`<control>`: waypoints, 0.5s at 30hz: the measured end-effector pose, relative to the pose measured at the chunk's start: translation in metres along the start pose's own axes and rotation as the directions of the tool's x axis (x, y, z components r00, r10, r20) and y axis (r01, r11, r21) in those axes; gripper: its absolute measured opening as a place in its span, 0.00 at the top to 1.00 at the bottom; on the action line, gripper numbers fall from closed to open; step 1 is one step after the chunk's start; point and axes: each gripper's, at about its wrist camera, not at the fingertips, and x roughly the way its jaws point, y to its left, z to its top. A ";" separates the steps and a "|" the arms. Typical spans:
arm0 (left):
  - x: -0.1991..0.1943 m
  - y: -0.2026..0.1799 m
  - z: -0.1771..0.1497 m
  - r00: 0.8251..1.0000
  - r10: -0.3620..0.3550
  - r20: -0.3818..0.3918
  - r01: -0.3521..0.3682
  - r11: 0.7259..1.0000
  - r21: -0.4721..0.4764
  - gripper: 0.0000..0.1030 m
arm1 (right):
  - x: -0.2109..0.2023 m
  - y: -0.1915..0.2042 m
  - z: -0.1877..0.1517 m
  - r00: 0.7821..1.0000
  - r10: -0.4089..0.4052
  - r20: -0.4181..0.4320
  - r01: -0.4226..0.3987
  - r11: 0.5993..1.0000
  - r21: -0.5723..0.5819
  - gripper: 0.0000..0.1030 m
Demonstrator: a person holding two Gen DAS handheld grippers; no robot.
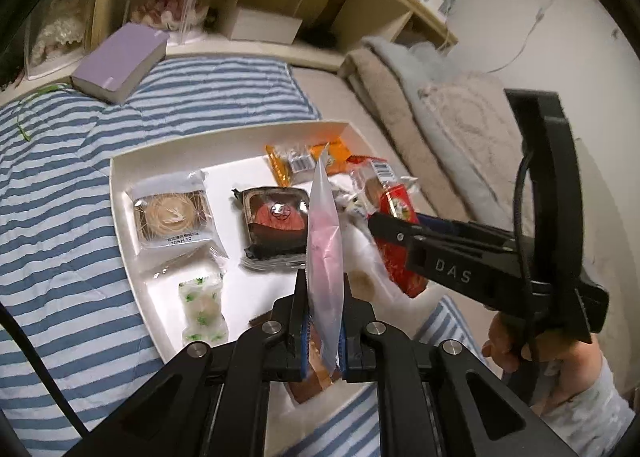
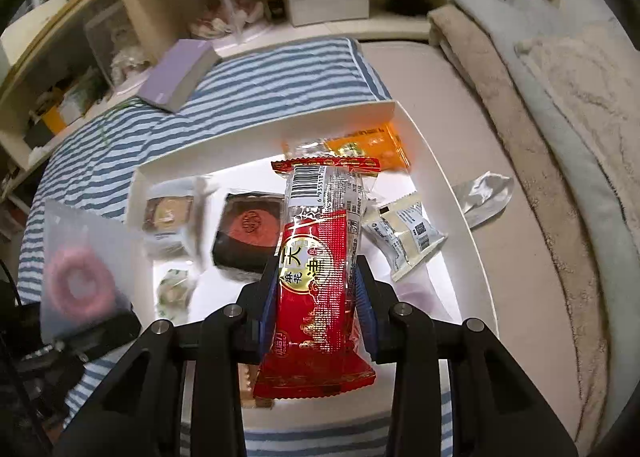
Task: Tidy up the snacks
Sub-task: 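Carry both snacks into the white tray and open both grippers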
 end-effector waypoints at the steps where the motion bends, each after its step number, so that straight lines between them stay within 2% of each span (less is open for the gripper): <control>1: 0.006 0.002 0.003 1.000 0.009 -0.007 -0.009 1.000 0.001 0.89 | 0.004 -0.002 0.001 1.000 -0.003 0.001 0.003 1.000 0.005 0.65; 2: 0.013 0.005 0.005 1.000 0.014 -0.018 -0.014 1.000 0.000 0.88 | 0.008 -0.004 0.003 1.000 -0.002 -0.002 0.002 1.000 0.011 0.65; 3: 0.018 0.006 0.007 0.999 0.018 -0.029 -0.018 1.000 -0.003 0.78 | 0.011 -0.005 0.003 1.000 -0.001 -0.009 0.001 1.000 0.020 0.61; 4: 0.023 0.007 0.008 0.999 0.019 -0.043 -0.020 1.000 -0.011 0.60 | 0.014 -0.006 0.003 1.000 -0.003 -0.016 0.003 1.000 0.028 0.61; 5: 0.027 0.010 0.008 0.998 0.027 -0.049 -0.028 0.999 -0.019 0.53 | 0.015 -0.007 0.004 1.000 -0.002 -0.021 0.002 1.000 0.031 0.61; 6: 0.029 0.010 0.007 0.998 0.032 -0.051 -0.033 0.999 -0.019 0.48 | 0.015 -0.008 0.003 1.000 0.008 -0.026 -0.007 0.999 0.033 0.58; 8: 0.032 0.011 0.004 0.997 0.056 -0.061 -0.057 0.998 -0.008 0.46 | 0.015 -0.008 0.002 0.999 0.018 -0.031 -0.017 0.999 0.028 0.52; 9: 0.032 0.011 0.002 0.996 0.065 -0.068 -0.066 0.998 -0.003 0.42 | 0.013 -0.009 0.000 0.999 0.020 -0.028 -0.019 1.000 0.020 0.48; 11: 0.034 0.010 -0.001 0.993 0.084 -0.080 -0.083 0.997 0.006 0.30 | 0.010 -0.009 -0.004 0.999 0.022 -0.028 -0.022 1.000 0.008 0.42; 13: 0.030 0.006 -0.004 0.992 0.100 -0.078 -0.100 0.995 0.016 0.15 | 0.006 -0.010 -0.008 0.999 0.031 -0.027 -0.031 1.000 0.002 0.31; 15: 0.023 0.001 -0.006 0.992 0.110 -0.065 -0.108 0.994 0.020 0.05 | 0.001 -0.011 -0.013 0.999 0.034 -0.023 -0.034 0.999 -0.005 0.24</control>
